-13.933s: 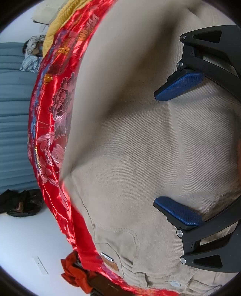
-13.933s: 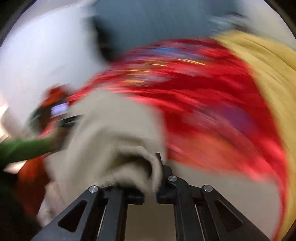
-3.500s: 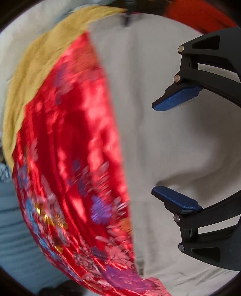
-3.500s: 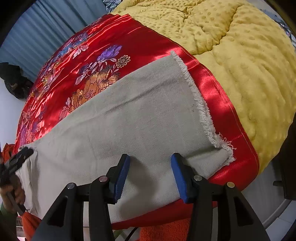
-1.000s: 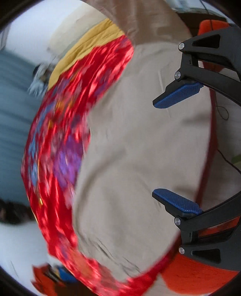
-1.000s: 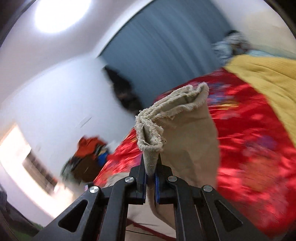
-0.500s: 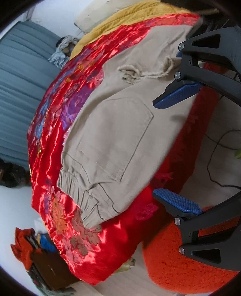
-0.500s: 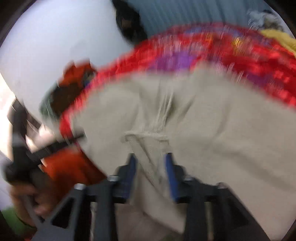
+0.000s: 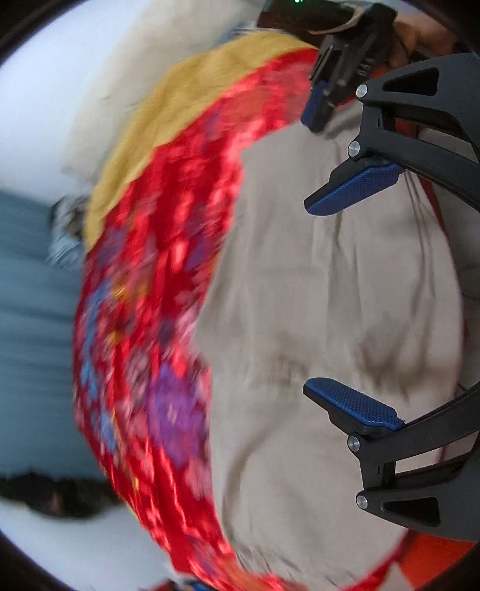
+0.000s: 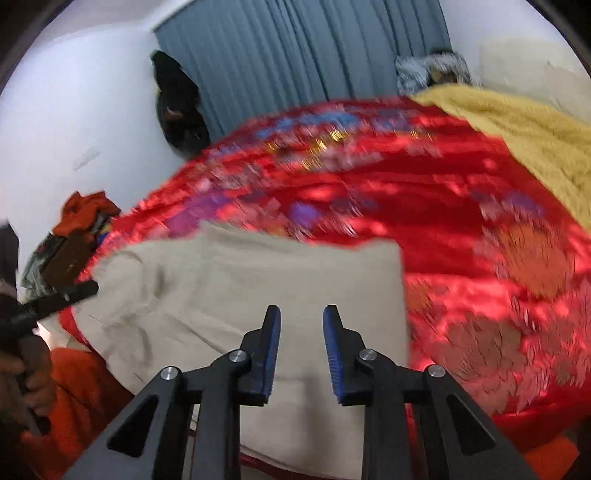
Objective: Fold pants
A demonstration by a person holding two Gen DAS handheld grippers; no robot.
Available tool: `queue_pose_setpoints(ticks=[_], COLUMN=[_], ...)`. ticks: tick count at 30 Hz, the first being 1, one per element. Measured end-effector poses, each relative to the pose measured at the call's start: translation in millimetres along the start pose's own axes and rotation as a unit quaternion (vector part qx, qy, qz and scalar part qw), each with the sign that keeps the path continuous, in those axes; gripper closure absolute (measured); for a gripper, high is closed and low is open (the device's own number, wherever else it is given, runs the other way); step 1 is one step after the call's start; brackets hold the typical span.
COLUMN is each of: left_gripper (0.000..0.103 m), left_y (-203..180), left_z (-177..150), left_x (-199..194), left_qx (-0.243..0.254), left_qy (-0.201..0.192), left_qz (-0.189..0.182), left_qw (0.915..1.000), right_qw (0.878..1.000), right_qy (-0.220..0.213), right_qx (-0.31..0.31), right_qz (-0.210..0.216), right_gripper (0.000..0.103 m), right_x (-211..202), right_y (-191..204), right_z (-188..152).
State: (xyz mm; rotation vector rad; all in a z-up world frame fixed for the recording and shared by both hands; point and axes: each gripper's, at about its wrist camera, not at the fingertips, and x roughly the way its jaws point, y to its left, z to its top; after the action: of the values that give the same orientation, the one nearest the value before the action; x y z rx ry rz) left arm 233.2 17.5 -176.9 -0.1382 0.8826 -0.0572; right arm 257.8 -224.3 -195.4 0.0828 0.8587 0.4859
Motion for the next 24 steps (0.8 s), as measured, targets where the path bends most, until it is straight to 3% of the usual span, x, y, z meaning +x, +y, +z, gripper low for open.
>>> queue_pose_setpoints(ticks=[3,4,6,8,11,14,20,24], left_gripper=[0.018,0.020,0.025,0.022,0.015,0.015,0.015,0.015], left_y=[4.0,11.0,20.9,22.7,38.7,47.1,33.9,29.0], left_z=[-22.4,-31.4,-44.4,-49.9,-60.0,-69.8,-52.9,-38.6], left_x=[33.5,35.2,27.3,17.6,4.5,-8.7,-31.2,-23.7], left_qx=[-0.009,-0.013,0.000,0.020,-0.016,-0.051,-0.050,-0.044], left_qy=[0.070,0.077,0.070,0.071,0.077,0.068,0.002,-0.007], left_qz=[0.043,0.051,0.044,0.069,0.071,0.062,0.064,0.062], left_qw=[0.9965,0.9956,0.9966,0.9949,0.9944,0.9945,0.9967,0.9971], right_qw=[0.996,0.995,0.995,0.995,0.994,0.993,0.990,0.988], right_qy=[0.076,0.088,0.088,0.089,0.089,0.092,0.094,0.095], right_qx=[-0.042,-0.044,-0.032,-0.040,-0.063,-0.066,-0.083,-0.097], right_qz=[-0.013,-0.021,-0.016,-0.017,-0.030,-0.036,-0.059,-0.073], right_gripper=[0.077,0.078,0.077,0.077,0.077,0.077,0.077,0.077], right_x=[27.2,33.7,32.8,34.6,44.2,46.1,35.8,37.3], right_y=[11.4,9.8,2.8,4.0,6.0,8.1,17.9,22.7], right_z=[-30.4,-35.5,-44.0,-44.7,-46.2,-44.8,-47.3,-48.6])
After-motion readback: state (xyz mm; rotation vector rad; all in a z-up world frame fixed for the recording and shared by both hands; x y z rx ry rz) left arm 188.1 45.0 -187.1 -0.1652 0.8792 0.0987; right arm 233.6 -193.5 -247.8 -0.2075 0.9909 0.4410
